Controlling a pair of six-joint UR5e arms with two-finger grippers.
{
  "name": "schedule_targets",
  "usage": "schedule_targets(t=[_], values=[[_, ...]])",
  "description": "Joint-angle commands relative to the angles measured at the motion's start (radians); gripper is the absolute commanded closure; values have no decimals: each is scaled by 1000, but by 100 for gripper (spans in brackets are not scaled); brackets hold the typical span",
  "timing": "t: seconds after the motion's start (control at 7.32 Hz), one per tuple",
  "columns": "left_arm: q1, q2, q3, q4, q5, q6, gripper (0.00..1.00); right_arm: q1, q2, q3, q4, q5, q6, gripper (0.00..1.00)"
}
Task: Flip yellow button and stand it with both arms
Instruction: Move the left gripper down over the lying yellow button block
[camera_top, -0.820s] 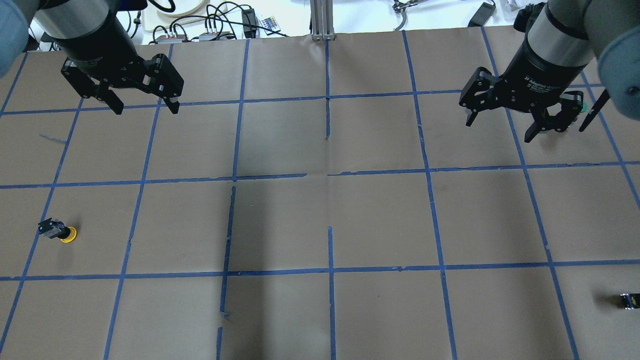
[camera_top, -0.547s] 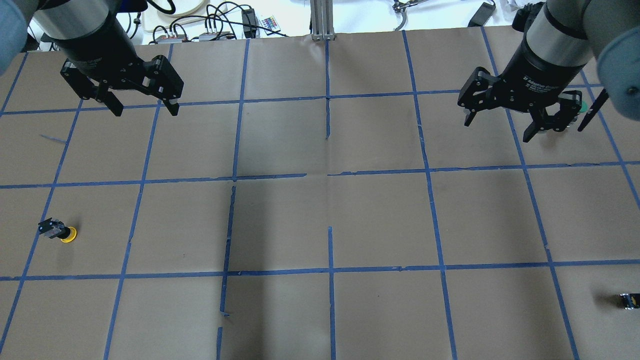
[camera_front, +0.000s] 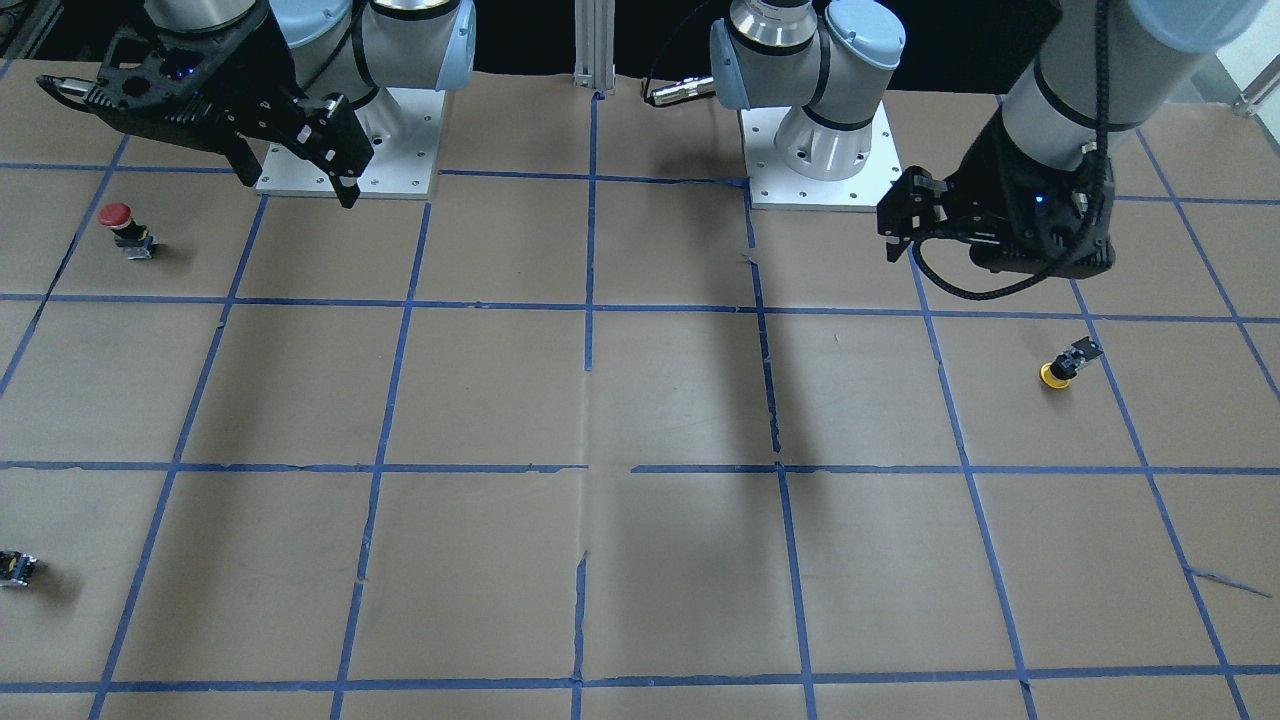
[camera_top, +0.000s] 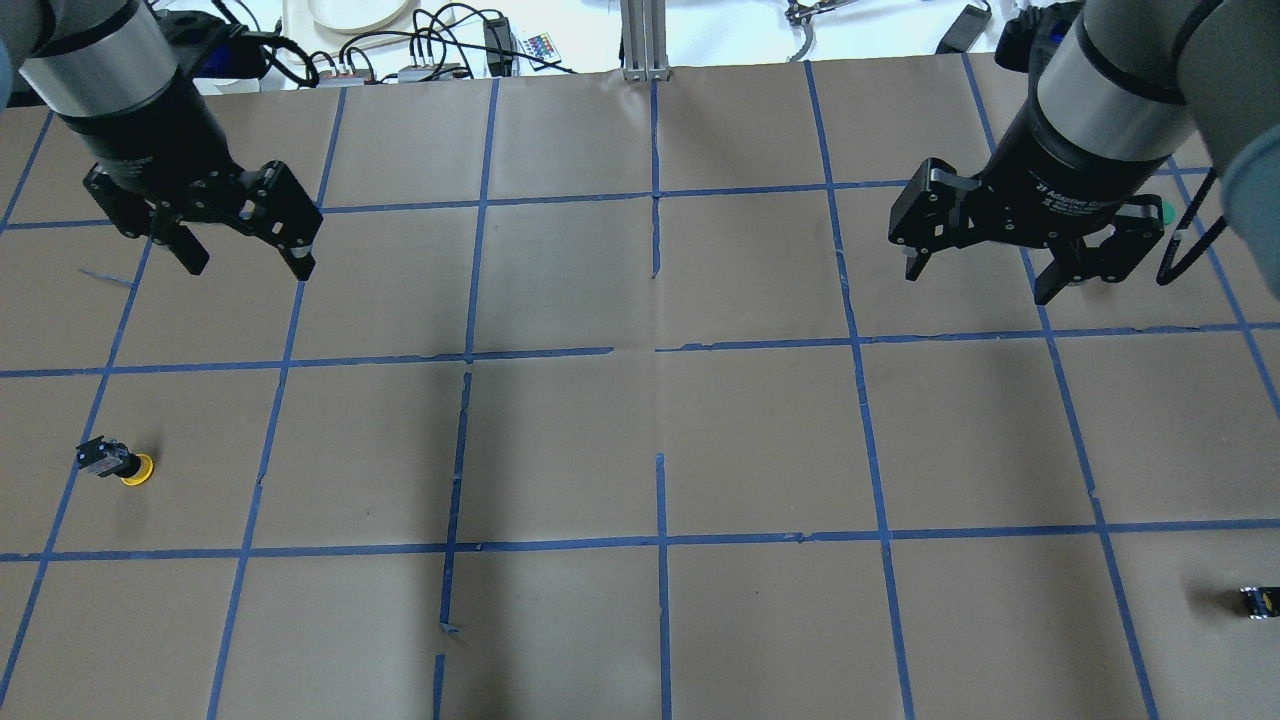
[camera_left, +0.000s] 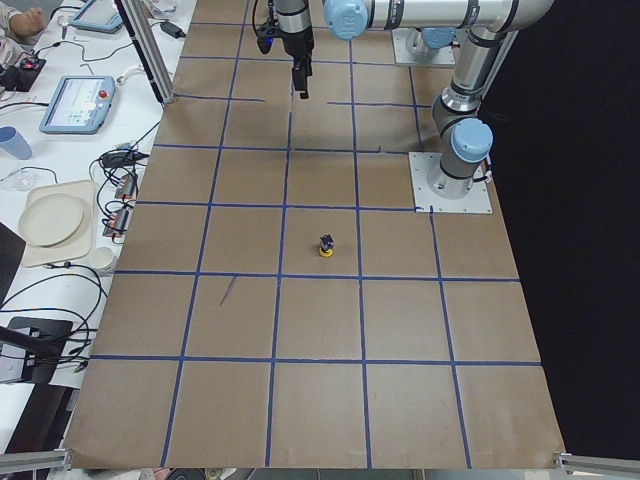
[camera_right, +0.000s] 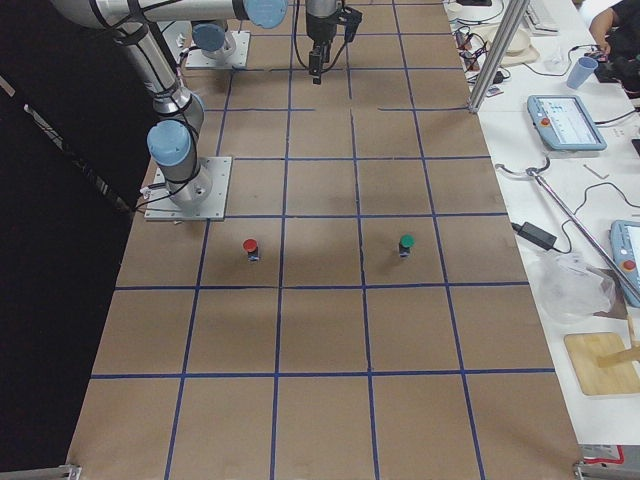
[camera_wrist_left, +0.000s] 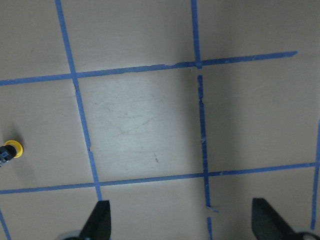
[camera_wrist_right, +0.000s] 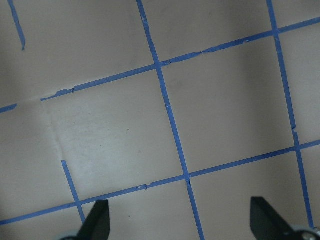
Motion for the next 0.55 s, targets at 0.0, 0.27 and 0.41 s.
schedule_targets(t=[0.0, 0.27, 0.41], values=[[200, 0, -62, 10, 11, 335, 0, 0, 0, -1, 2, 1, -33, 0], [372, -5, -180, 228, 14, 683, 0, 0, -4, 2, 1, -2, -31, 0], [449, -5, -258, 354, 13, 849, 0, -2, -6, 25, -1, -5, -30, 0]])
